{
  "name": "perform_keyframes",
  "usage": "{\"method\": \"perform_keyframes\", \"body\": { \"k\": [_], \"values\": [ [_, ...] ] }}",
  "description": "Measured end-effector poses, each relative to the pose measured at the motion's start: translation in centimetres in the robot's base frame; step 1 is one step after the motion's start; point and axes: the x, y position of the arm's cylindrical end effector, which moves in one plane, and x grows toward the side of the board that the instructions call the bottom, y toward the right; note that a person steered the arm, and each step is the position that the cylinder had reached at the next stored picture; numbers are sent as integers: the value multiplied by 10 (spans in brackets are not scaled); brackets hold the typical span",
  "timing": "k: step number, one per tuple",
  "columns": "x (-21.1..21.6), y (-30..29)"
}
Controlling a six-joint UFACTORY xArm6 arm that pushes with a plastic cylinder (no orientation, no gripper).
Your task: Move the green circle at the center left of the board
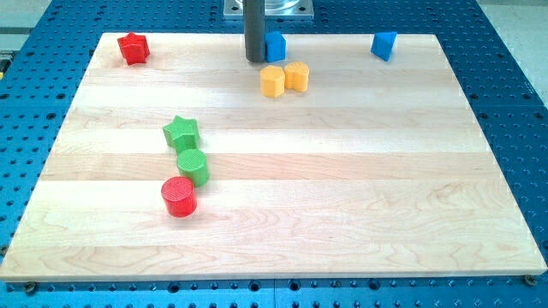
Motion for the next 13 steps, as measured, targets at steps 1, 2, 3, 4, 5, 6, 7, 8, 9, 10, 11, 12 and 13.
{"method": "perform_keyframes", "body": {
  "k": [1, 2, 3, 4, 5, 6, 7, 8, 9, 10, 11, 12, 13],
  "values": [
    [-1, 0],
    [23, 30],
    [70, 81],
    [92, 145],
    [164, 157],
    [250, 89],
    [256, 0],
    [256, -73],
    [251, -103],
    [260, -152],
    [249, -175],
    [209, -199],
    [218, -192]
  ]
}}
